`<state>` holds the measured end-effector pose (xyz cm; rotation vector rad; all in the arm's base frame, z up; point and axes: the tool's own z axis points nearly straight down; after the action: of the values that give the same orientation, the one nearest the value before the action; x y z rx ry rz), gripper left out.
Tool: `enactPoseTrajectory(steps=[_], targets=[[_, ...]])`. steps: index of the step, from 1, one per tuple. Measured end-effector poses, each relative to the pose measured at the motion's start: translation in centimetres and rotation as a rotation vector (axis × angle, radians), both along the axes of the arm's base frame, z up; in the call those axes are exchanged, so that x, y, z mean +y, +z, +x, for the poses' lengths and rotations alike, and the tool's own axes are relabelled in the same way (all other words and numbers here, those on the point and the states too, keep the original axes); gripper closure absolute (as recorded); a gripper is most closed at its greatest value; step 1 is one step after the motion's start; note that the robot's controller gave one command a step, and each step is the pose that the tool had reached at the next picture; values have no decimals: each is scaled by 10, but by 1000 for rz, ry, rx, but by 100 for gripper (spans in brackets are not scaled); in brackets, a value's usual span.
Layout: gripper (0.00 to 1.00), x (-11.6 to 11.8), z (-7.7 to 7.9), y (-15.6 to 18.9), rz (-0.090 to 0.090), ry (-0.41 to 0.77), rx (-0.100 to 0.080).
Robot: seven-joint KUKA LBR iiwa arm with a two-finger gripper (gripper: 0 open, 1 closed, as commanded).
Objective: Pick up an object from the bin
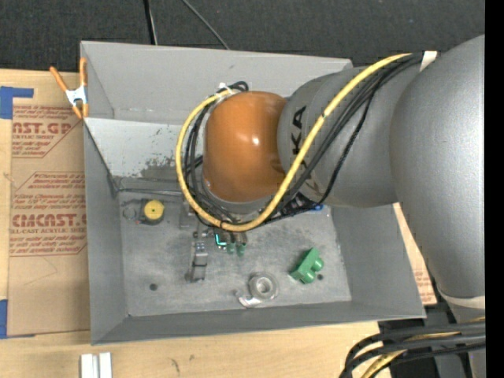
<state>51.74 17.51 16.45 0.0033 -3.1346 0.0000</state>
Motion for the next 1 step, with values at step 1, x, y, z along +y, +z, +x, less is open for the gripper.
enactPoseTrajectory(steps=[1], targets=[[0,-23,49,-69,-2,-271,-5]])
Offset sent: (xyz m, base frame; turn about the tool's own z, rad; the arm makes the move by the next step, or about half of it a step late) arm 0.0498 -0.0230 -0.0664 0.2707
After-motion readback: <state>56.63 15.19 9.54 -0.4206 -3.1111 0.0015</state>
